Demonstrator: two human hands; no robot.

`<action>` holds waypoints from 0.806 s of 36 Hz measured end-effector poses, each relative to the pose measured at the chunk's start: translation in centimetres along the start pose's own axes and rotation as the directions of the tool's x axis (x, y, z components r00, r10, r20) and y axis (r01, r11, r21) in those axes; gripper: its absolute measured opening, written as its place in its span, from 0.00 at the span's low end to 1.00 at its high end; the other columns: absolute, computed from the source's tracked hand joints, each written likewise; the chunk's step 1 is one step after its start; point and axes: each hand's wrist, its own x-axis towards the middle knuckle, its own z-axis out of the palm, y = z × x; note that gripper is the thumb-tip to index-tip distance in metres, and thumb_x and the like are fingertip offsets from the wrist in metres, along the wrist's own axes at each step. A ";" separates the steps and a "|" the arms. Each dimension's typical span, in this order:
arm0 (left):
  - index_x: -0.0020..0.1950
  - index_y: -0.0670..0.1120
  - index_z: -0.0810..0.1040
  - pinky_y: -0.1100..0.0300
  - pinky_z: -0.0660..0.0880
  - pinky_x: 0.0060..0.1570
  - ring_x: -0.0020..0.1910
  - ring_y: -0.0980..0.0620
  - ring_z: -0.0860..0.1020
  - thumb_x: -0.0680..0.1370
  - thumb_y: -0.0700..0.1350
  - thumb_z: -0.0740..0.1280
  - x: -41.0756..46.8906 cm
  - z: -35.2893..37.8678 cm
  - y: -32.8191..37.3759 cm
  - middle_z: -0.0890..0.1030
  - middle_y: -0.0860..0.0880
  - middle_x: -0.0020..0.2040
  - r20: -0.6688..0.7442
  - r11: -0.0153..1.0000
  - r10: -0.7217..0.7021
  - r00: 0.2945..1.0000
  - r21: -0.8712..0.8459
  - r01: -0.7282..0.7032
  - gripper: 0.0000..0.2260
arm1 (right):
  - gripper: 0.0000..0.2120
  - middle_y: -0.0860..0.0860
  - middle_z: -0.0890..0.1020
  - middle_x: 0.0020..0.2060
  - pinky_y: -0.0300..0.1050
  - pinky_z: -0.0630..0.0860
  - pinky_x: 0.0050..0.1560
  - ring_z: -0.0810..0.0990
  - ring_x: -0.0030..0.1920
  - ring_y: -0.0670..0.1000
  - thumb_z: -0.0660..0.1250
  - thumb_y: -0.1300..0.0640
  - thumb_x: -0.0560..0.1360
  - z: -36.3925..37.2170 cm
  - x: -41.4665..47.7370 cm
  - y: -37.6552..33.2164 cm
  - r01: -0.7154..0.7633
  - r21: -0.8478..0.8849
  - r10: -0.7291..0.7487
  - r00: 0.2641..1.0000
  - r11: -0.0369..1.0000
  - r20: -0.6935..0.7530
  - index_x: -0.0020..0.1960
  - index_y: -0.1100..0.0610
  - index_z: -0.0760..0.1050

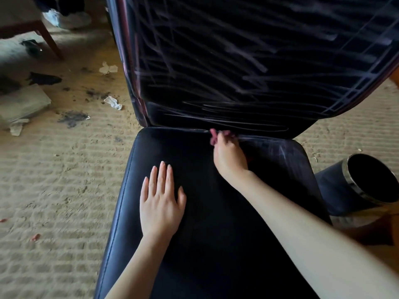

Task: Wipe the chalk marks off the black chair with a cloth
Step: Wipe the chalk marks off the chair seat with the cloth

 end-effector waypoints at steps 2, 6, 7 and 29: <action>0.73 0.42 0.67 0.50 0.56 0.72 0.73 0.45 0.64 0.77 0.53 0.52 0.0 0.0 0.0 0.66 0.44 0.74 0.002 1.000 -0.003 1.000 0.004 0.003 0.27 | 0.13 0.58 0.80 0.55 0.49 0.71 0.54 0.77 0.56 0.60 0.56 0.66 0.78 -0.4 0.8 -3.6 0.105 0.093 -0.110 0.993 0.990 0.052 0.60 0.63 0.73; 0.73 0.42 0.67 0.50 0.55 0.72 0.73 0.45 0.64 0.77 0.53 0.52 0.1 0.1 -0.1 0.67 0.44 0.73 0.008 1.000 -0.003 1.000 0.007 0.003 0.28 | 0.21 0.54 0.72 0.64 0.56 0.67 0.64 0.68 0.65 0.57 0.56 0.67 0.76 0.0 2.7 -11.0 0.389 0.142 -0.411 0.893 0.910 0.186 0.67 0.56 0.67; 0.73 0.42 0.67 0.50 0.55 0.72 0.73 0.45 0.64 0.77 0.53 0.52 0.1 0.1 -0.2 0.67 0.44 0.73 0.010 1.000 -0.002 1.000 0.004 0.002 0.28 | 0.23 0.55 0.70 0.67 0.55 0.61 0.70 0.66 0.68 0.57 0.56 0.68 0.76 0.3 3.1 -12.2 0.453 0.082 -0.458 0.856 0.888 0.239 0.70 0.56 0.64; 0.74 0.43 0.66 0.50 0.56 0.72 0.74 0.46 0.62 0.77 0.53 0.52 0.0 0.1 -0.1 0.65 0.45 0.74 0.011 1.000 -0.006 1.000 0.010 0.006 0.27 | 0.09 0.57 0.78 0.35 0.51 0.74 0.32 0.78 0.35 0.61 0.61 0.57 0.72 0.6 3.5 -6.6 0.227 -0.077 -0.239 0.900 0.971 -0.366 0.43 0.60 0.77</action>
